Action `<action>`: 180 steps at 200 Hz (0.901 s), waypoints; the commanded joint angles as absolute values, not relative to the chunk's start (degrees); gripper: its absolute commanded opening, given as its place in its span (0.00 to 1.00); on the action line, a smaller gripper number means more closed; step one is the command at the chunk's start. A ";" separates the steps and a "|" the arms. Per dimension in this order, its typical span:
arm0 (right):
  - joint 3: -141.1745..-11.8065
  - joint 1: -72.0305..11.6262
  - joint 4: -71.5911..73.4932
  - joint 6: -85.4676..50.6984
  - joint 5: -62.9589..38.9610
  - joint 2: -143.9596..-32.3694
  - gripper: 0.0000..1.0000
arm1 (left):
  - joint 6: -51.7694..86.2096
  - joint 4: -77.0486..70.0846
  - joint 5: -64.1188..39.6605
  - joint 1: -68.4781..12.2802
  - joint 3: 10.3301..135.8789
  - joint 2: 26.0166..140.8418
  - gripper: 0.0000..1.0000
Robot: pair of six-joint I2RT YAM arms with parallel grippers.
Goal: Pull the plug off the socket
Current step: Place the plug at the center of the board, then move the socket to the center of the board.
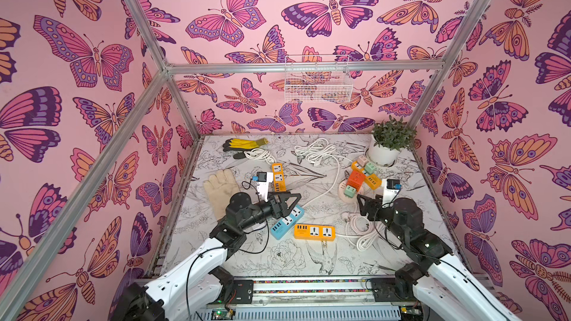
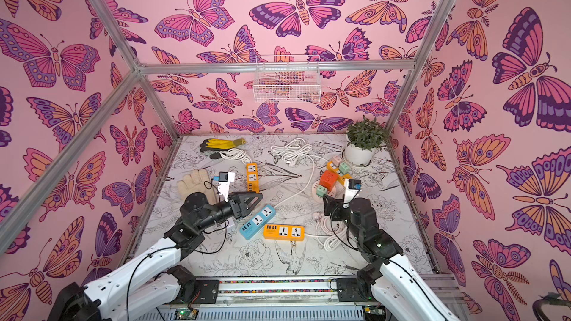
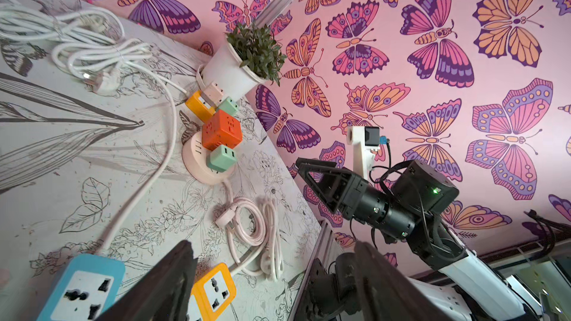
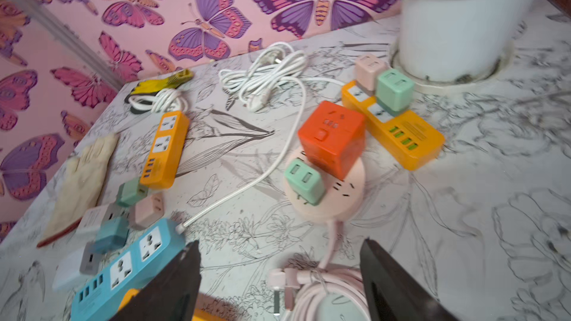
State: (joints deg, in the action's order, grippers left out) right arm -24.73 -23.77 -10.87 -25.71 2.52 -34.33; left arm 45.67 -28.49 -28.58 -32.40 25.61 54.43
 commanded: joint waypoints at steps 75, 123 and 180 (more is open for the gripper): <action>-33.03 -11.51 -20.43 -26.69 -19.37 -58.07 0.74 | 44.82 -34.10 -29.59 -33.94 27.33 62.38 0.84; -36.35 -11.52 -20.31 -23.40 -16.09 -65.09 0.74 | 44.67 -34.26 -30.33 -34.06 27.73 63.94 0.83; -41.06 -11.50 -22.07 -18.15 -16.01 -74.00 0.72 | 44.05 -34.33 -30.82 -34.33 27.69 65.32 0.83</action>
